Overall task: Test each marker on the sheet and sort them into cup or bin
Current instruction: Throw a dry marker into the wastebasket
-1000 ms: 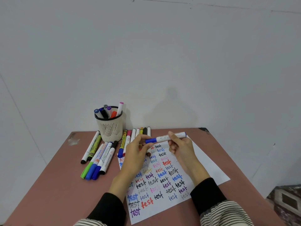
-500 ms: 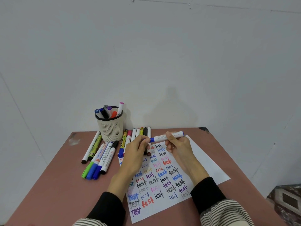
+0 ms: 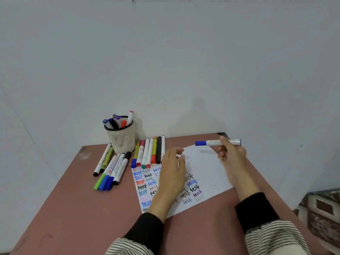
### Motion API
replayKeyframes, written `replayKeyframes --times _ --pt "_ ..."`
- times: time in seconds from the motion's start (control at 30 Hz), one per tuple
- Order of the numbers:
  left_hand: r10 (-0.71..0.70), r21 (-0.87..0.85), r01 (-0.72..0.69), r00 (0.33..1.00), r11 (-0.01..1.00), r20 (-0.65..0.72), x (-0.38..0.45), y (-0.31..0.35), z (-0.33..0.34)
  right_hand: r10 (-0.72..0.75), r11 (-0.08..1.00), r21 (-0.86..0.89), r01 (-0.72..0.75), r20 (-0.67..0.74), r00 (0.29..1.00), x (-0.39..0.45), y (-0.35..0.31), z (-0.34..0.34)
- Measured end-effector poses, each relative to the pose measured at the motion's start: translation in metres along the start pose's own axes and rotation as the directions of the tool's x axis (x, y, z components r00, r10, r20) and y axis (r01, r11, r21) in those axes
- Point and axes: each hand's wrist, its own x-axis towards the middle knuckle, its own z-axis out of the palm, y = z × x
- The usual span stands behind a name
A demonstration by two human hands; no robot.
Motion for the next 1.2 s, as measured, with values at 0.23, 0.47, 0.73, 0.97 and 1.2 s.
replayKeyframes --times 0.23,0.47,0.73,0.97,1.2 --pt "0.084 0.082 -0.1 0.98 0.992 0.18 -0.033 0.063 0.096 -0.181 0.973 -0.18 0.146 -0.193 0.964 -0.002 -0.055 -0.125" --pt "0.022 0.407 -0.186 0.927 0.894 0.374 -0.051 0.099 0.163 -0.184 0.916 -0.402 0.0 -0.419 0.889 -0.007 -0.048 -0.239" --pt "-0.053 0.53 -0.213 0.895 0.821 0.442 -0.05 0.094 0.163 0.011 0.675 -0.667 -0.315 -0.419 0.908 -0.026 0.053 -0.323" --pt "-0.061 0.54 -0.207 0.898 0.816 0.436 -0.05 0.095 0.164 0.217 0.478 -0.71 -0.517 -0.475 0.853 -0.041 0.112 -0.365" --pt "-0.055 0.502 -0.187 0.902 0.844 0.429 -0.049 0.094 0.164 0.21 0.548 -0.675 -0.495 -0.461 0.862 -0.033 0.098 -0.355"
